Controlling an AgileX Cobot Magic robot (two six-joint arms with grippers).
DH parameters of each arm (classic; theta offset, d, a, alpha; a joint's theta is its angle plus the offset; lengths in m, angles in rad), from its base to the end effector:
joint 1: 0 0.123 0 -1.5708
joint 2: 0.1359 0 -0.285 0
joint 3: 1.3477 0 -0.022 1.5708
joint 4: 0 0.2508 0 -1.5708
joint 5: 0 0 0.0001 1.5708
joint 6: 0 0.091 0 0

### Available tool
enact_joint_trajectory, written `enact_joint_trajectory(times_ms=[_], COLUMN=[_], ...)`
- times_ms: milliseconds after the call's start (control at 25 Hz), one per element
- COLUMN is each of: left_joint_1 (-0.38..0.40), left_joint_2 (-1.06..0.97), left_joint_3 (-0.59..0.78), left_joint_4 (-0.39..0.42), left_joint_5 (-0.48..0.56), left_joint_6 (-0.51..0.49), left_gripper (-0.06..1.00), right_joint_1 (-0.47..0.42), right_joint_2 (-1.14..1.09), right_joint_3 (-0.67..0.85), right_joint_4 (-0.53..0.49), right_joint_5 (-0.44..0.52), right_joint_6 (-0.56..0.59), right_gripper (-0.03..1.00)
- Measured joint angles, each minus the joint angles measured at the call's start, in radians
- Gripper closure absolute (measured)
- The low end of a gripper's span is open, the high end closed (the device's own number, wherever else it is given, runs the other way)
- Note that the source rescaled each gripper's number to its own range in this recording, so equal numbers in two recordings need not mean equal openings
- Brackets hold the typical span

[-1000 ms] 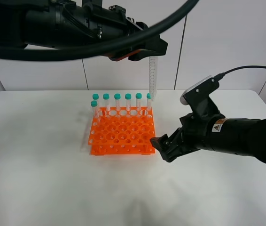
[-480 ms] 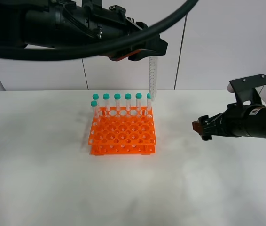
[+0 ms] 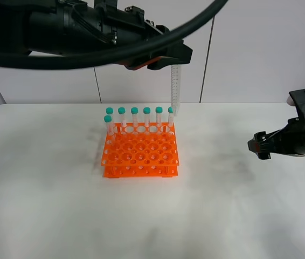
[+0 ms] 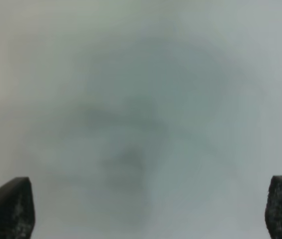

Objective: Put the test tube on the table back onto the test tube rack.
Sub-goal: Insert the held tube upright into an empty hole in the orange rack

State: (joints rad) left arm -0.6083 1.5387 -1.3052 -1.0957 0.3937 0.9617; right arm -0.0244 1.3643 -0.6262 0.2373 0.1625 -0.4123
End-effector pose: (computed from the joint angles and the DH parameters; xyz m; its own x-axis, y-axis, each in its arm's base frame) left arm 0.2790 -0.2322 0.3636 -0.3485 0.1273 -0.9286 0.7705 0.6031 -0.2064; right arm 0.2555 -0.0028 0.2070 -0.7116 -0.1596 -0.6842 -0.1299 0.9869 -0.0952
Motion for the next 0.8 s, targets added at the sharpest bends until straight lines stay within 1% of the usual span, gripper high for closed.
enact_joint_trajectory(times_ms=[120,280,360,440,680,800], left_joint_1=[0.0,0.0,0.0,0.0,0.0,0.0], left_joint_2=[0.0,0.0,0.0,0.0,0.0,0.0], left_joint_3=[0.0,0.0,0.0,0.0,0.0,0.0], left_joint_4=[0.0,0.0,0.0,0.0,0.0,0.0], left_joint_5=[0.001,0.001,0.001,0.001,0.001,0.001], left_joint_6=[0.0,0.0,0.0,0.0,0.0,0.0], left_gripper=[0.94,0.94,0.94,0.94,0.94,0.94], right_joint_1=[-0.004,-0.021,-0.021,-0.021,-0.021,-0.021], right_joint_2=[0.0,0.0,0.0,-0.013,-0.104,-0.17], right_joint_3=[-0.051,-0.113,-0.134,-0.143,-0.143,-0.143], right_joint_4=[-0.1,-0.272,-0.323,-0.333,-0.295,-0.291], right_joint_5=[0.09,0.205,0.248,0.274,0.302,0.343], right_joint_6=[0.092,0.292,0.374,0.4,0.395,0.391], right_gripper=[-0.03,-0.03,-0.03,-0.03,-0.03,-0.03])
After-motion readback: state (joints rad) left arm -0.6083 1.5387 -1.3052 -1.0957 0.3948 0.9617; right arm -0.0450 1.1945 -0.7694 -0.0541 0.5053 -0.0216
